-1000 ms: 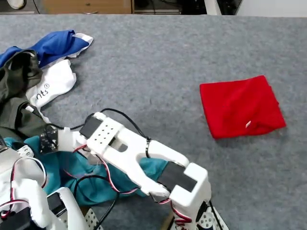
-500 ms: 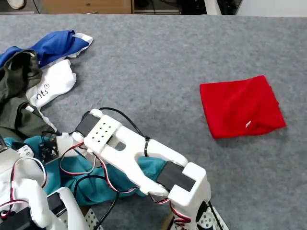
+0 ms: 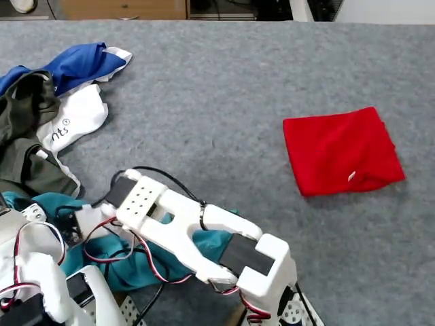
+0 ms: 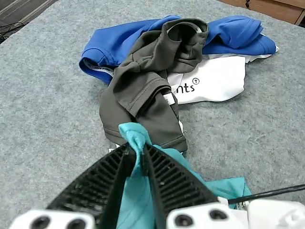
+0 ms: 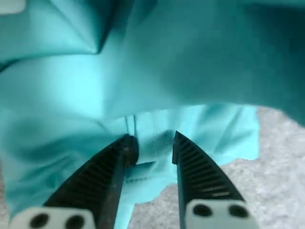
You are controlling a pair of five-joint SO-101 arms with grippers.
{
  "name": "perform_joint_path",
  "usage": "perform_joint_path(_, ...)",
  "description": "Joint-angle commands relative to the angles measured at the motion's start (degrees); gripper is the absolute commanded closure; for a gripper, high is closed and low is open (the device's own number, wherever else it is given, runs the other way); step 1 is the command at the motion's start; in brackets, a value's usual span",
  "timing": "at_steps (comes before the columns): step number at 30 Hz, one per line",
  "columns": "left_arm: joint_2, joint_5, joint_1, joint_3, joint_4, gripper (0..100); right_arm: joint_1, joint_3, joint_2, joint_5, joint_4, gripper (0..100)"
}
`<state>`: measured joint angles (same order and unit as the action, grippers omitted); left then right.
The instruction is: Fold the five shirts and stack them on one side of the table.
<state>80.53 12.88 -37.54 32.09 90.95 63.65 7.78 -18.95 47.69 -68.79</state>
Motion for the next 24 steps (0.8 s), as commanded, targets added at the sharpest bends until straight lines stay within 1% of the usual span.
perform_joint_path(1,-0.13,0.26,-0.7,0.09,-1.23,98,0.22,1.1,1.36,0.62,1.32,85.0)
perform_joint_path(6,-0.13,0.26,-0.7,0.09,-0.97,98,-1.8,1.89,0.92,0.62,2.81,85.3)
perform_joint_path(10,-0.13,0.26,-0.7,0.18,-0.88,98,-3.82,-0.04,-3.12,0.62,4.22,86.2)
perform_joint_path(14,-0.13,0.26,-0.7,0.18,-0.79,98,-4.88,-4.26,-7.25,0.09,2.73,97.7)
perform_joint_path(15,-0.13,0.26,-0.7,0.18,-0.79,98,-4.88,-5.41,-7.78,0.09,1.93,98.8)
perform_joint_path(18,-0.13,0.26,-0.7,0.18,-0.79,98,-5.41,-6.9,-7.6,-0.44,1.32,97.5)
perform_joint_path(24,-0.13,0.26,-0.7,0.18,-0.79,98,-5.41,-6.81,-4.44,-0.35,0.09,98.4)
